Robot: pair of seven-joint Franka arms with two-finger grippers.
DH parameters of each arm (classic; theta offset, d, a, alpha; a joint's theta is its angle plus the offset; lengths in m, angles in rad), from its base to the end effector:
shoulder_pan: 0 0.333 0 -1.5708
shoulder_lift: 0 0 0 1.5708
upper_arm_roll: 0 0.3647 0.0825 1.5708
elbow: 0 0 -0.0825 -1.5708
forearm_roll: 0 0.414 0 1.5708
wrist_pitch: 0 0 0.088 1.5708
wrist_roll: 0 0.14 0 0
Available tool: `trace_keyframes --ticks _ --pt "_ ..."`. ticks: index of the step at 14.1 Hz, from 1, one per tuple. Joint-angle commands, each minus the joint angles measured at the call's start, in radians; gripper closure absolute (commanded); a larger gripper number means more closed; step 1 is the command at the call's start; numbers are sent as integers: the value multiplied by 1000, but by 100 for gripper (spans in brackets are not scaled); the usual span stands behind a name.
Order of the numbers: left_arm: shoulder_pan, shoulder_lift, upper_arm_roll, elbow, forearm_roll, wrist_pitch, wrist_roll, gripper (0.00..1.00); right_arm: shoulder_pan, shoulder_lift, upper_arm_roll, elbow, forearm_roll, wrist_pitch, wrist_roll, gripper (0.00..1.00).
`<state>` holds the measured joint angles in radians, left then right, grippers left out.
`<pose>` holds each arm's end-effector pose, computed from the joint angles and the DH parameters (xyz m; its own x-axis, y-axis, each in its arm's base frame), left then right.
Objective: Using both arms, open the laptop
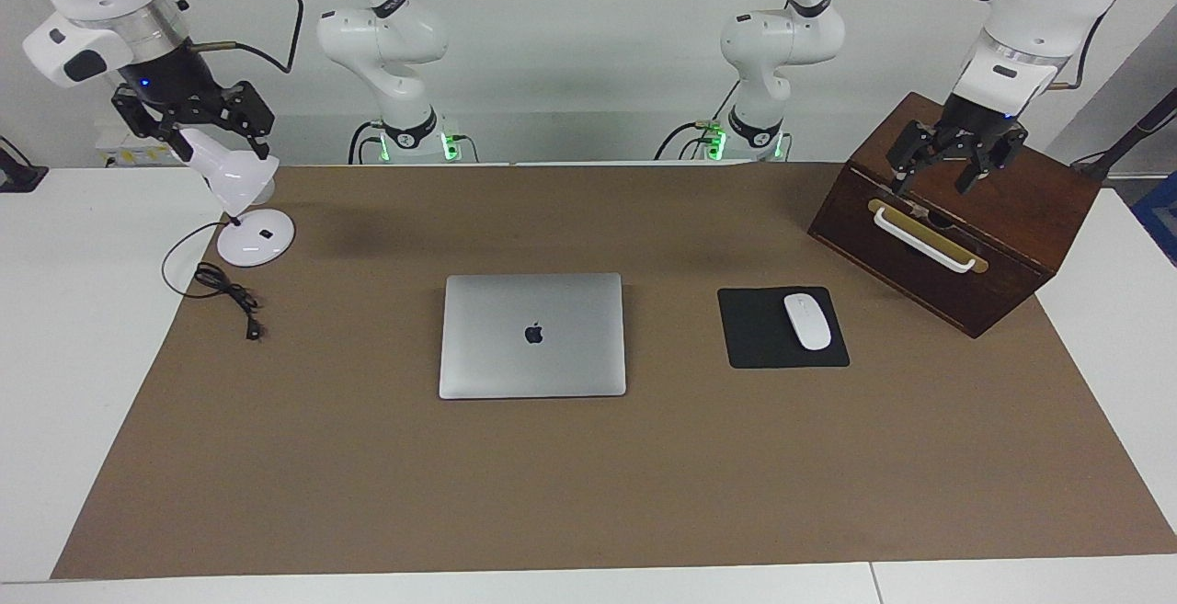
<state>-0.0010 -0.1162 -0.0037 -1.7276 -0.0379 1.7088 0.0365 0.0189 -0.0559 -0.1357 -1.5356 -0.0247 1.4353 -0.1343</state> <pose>0.5578 -0.0075 0.6397 0.9945 -0.0359 0.0984 -0.0394 -0.9986 0.0339 0.5442 -0.0701 0.6775 0.9988 0.0148 -0.0468 0.0153 -0.9998 0.0109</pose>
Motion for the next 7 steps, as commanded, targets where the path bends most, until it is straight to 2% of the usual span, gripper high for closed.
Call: trace_keyframes --ticks 1,7 --pt "13 12 -9 26 4 -28 -1 0 -22 -4 19 2 -17 -10 -18 0" --pt "12 10 -9 23 4 -28 -1 0 -22 -5 16 6 -15 -4 -22 0"
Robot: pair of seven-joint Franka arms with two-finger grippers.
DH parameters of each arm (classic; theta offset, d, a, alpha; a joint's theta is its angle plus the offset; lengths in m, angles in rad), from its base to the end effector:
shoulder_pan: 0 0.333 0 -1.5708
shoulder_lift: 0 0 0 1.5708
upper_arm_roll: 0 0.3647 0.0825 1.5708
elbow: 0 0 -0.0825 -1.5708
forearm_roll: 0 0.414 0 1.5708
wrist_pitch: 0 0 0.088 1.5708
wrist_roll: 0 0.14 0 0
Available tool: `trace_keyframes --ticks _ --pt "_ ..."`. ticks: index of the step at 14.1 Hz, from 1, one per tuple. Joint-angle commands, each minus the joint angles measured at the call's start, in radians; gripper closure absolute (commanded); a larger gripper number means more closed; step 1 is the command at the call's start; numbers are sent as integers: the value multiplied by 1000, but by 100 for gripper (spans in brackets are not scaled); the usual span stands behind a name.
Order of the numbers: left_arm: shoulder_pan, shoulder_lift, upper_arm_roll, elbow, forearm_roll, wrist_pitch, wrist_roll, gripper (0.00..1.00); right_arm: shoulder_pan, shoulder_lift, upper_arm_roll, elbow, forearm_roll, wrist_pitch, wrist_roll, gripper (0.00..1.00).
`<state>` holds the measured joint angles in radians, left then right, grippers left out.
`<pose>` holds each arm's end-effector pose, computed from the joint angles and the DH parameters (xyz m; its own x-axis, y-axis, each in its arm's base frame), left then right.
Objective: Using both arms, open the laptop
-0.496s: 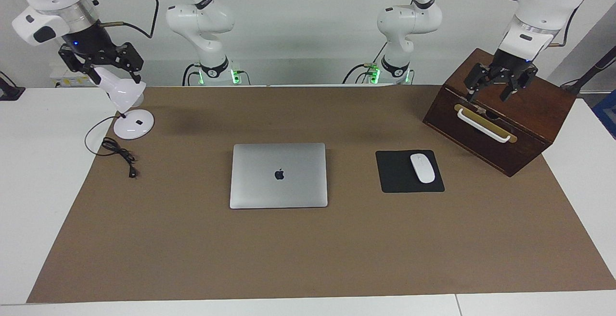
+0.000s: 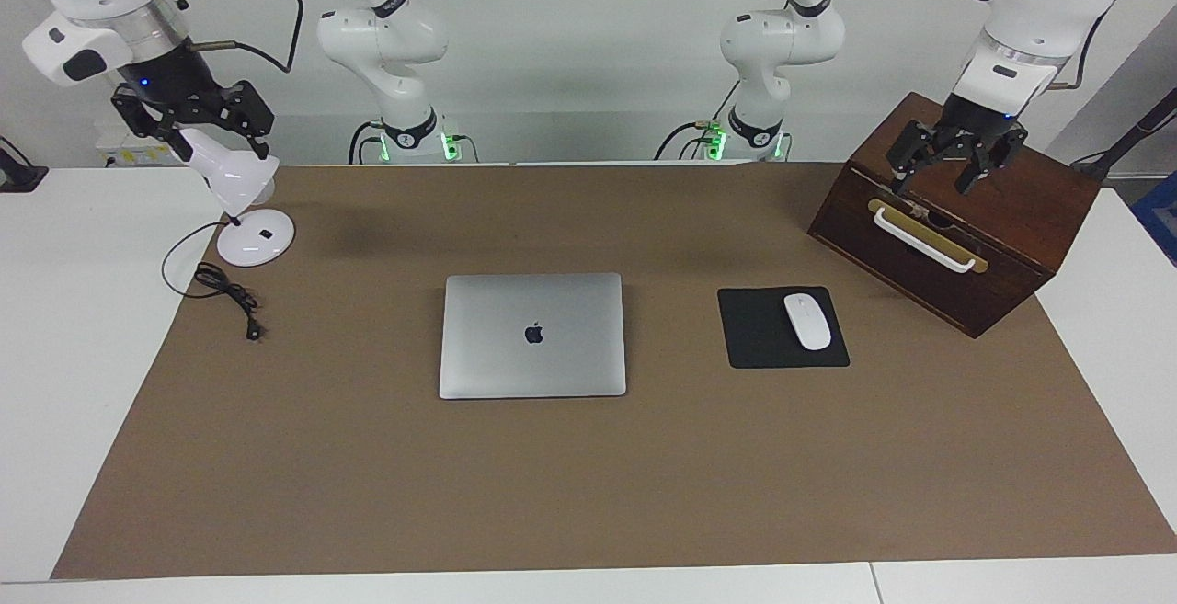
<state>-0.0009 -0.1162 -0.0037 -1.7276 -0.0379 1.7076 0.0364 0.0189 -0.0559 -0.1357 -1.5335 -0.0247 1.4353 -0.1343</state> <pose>0.5577 -0.0075 0.6396 0.9946 -0.0358 0.0973 -0.0393 -0.9987 0.0339 0.5442 -0.0701 0.6785 0.9989 0.0148 -0.0447 0.0153 -0.9998 0.0111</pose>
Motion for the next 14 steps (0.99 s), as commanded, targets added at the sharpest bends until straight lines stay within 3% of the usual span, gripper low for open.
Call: trace_keyframes --ticks 1,4,7,14 --pt "13 10 -9 23 4 -26 0 0 -22 -5 15 6 -17 -3 -27 0" --pt "12 10 -9 25 4 -22 -4 0 -22 -5 16 6 0 5 -15 0" --pt "12 12 -9 25 6 -13 -1 0 -20 5 21 6 6 103 -1 0" --pt "9 10 -9 22 7 -20 -3 0 19 111 82 3 142 443 90 0"
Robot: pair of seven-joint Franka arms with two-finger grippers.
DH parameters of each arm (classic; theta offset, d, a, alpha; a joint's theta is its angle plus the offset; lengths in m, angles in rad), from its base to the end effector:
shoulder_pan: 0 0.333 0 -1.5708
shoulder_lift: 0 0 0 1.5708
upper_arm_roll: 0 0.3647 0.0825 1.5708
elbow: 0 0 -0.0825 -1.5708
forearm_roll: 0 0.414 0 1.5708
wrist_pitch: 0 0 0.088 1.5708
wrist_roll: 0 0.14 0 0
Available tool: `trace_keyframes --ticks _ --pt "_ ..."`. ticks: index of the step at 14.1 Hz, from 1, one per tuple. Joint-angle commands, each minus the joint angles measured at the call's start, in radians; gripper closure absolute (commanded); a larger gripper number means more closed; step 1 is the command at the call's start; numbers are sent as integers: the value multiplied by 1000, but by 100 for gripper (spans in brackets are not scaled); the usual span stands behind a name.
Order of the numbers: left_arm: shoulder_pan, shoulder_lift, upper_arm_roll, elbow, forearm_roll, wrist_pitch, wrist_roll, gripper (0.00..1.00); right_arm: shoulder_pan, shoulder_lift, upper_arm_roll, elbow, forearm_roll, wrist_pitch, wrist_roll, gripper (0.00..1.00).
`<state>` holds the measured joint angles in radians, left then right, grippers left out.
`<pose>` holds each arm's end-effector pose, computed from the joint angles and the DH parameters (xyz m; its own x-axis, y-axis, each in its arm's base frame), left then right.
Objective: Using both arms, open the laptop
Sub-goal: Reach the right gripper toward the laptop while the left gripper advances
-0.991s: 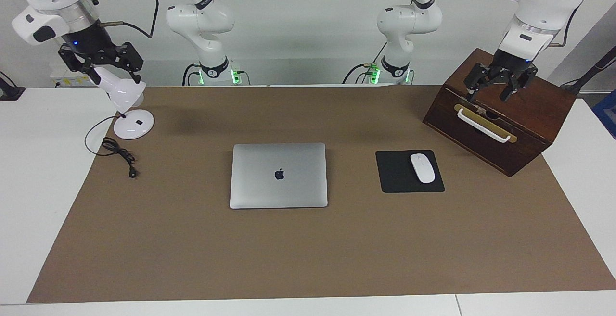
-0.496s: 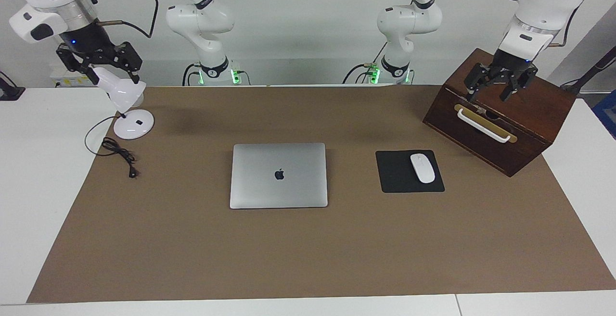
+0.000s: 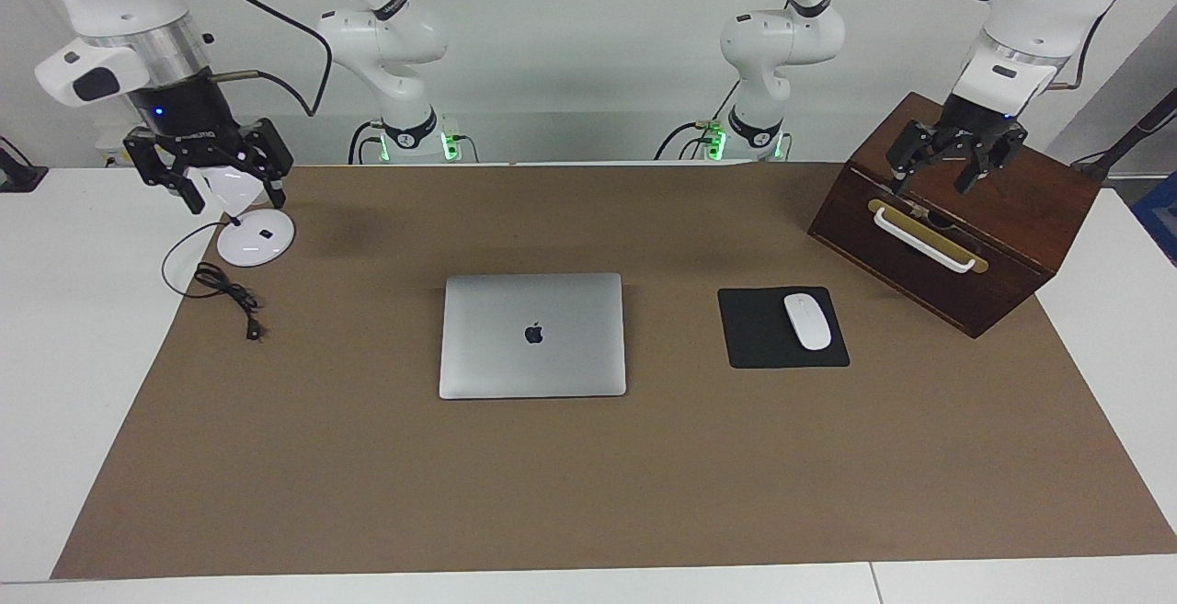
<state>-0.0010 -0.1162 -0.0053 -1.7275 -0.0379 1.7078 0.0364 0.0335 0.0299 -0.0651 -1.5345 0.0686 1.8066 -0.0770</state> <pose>0.5577 -0.0085 0.6397 0.9945 -0.0375 0.0975 -0.0409 -0.9986 0.0337 0.6258 -0.0112 0.6657 0.9693 0.0307 0.2438 0.0436 -0.9979 -0.0480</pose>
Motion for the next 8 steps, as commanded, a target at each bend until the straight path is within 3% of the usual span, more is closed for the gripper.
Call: trace_keyframes --ticks 1,2,3,4,6,8 --pt "9 10 -7 22 7 -19 -3 0 14 38 11 4 72 115 52 0" --pt "9 10 -9 23 7 -16 -4 7 28 50 11 4 88 150 83 0" --pt "9 10 -9 22 7 -14 -6 24 38 56 13 1 100 183 121 0" --pt "12 10 -9 20 7 -10 -6 45 58 62 13 -3 118 212 167 0" --pt "15 10 -9 11 6 15 -3 96 80 77 13 -6 160 253 253 0" --pt "15 6 -9 -7 4 41 -1 100 95 85 11 -41 270 313 286 0"
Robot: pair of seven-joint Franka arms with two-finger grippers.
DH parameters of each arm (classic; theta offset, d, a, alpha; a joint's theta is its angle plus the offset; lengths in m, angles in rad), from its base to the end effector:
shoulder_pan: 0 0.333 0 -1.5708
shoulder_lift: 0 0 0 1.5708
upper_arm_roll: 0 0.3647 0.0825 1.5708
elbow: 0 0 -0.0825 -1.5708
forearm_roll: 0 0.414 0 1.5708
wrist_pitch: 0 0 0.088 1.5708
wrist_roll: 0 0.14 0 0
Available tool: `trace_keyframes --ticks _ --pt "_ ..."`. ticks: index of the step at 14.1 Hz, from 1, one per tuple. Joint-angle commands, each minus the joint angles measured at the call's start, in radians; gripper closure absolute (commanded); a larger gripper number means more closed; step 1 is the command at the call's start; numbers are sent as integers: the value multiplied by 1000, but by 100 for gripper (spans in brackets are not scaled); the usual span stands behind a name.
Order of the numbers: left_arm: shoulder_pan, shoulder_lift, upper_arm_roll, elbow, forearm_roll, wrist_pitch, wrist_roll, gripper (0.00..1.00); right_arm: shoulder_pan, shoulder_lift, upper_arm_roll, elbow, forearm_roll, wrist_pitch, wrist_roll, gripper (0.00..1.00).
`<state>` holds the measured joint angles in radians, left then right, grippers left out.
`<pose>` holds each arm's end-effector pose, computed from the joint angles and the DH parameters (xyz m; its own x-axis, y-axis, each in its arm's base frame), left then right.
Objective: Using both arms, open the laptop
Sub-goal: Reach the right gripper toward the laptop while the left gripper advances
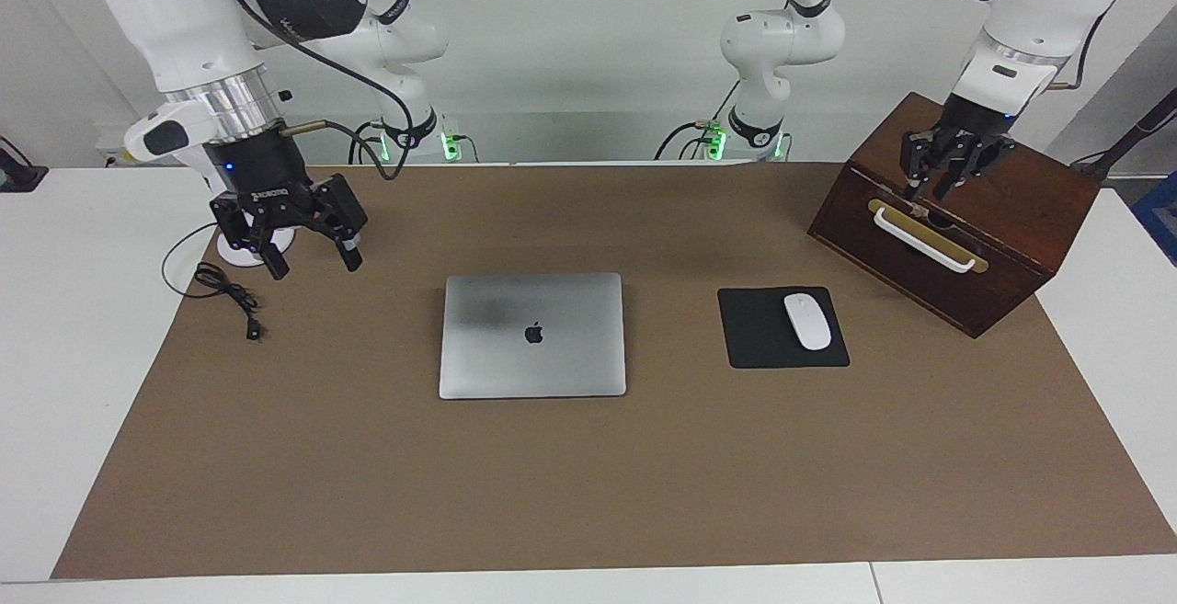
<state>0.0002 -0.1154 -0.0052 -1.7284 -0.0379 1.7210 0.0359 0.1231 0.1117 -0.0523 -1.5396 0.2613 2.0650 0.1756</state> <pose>0.5596 -0.0077 0.6401 0.9934 -0.0352 0.1090 -0.0390 -0.9987 0.0334 0.6756 0.0711 0.6451 0.9148 -0.2230 0.3368 -0.1135 -0.9421 -0.3156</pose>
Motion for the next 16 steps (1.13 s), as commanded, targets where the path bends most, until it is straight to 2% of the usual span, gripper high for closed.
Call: trace_keyframes --ticks 1,6,8,11,14,16 --pt "12 2 -7 -8 4 26 1 100 12 5 0 -71 119 107 62 0" --pt "0 -23 -9 -86 4 116 6 100 78 6 0 -209 344 298 107 0" --pt "-15 -68 -12 -189 4 205 10 100 118 6 0 -275 441 381 110 0" --pt "-63 -147 -13 -359 4 340 41 100 179 -32 8 -425 473 512 160 0" --pt "-126 -210 -13 -500 4 500 39 100 182 -95 35 -566 473 531 235 0" --pt "-161 -240 -13 -574 4 586 39 100 182 -139 66 -646 556 552 254 0"
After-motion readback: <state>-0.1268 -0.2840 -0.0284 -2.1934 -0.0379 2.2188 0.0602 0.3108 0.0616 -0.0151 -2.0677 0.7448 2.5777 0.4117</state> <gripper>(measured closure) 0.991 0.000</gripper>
